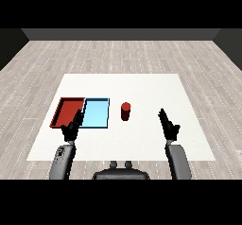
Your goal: Pick the red can and put it in the red box
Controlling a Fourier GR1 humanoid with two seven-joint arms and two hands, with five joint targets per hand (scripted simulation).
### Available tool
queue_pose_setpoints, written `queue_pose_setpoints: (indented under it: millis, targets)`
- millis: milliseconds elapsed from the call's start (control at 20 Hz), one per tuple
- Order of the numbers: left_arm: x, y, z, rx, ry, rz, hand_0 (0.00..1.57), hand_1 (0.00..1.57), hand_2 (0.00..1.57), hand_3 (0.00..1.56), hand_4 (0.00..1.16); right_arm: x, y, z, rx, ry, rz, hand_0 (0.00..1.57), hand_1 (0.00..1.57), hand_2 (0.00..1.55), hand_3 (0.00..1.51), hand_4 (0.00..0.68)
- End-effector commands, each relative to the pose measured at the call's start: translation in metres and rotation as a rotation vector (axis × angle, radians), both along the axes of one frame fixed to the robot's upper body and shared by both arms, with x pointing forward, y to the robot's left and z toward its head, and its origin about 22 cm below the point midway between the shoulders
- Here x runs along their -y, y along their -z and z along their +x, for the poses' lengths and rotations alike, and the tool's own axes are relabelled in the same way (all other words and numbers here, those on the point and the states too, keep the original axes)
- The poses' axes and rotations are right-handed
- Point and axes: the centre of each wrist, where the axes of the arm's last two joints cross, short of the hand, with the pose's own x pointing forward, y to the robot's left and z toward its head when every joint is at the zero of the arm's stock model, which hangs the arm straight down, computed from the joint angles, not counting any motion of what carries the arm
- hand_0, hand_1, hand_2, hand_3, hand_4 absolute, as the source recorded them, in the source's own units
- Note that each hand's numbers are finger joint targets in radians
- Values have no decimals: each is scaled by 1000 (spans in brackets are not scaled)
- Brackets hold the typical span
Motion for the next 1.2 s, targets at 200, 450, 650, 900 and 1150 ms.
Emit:
queue_pose_setpoints:
  millis: [200, 450, 650, 900, 1150]
  targets:
    - [-4, -1, 0, -26, -31, 63, 0, 0, 0, 0, 0, 16, -7, 9, 4, 2, -28, 0, 0, 0, 0, 0]
    - [6, -25, -7, 448, 14, -72, 0, 0, 0, 0, 0, 3, -21, 19, 325, -79, 118, 0, 0, 0, 0, 0]
    - [-11, 0, -5, 467, 20, -68, 0, 0, 0, 0, 0, 8, 1, 3, 343, -85, 144, 0, 0, 0, 0, 0]
    - [-1, 7, 11, 484, 22, -94, 0, 0, 0, 0, 0, 28, -2, 1, 338, -74, 142, 0, 0, 0, 0, 0]
    - [-1, -15, 18, 484, 22, -81, 0, 0, 0, 0, 0, 15, -13, 12, 351, -82, 119, 0, 0, 0, 0, 0]
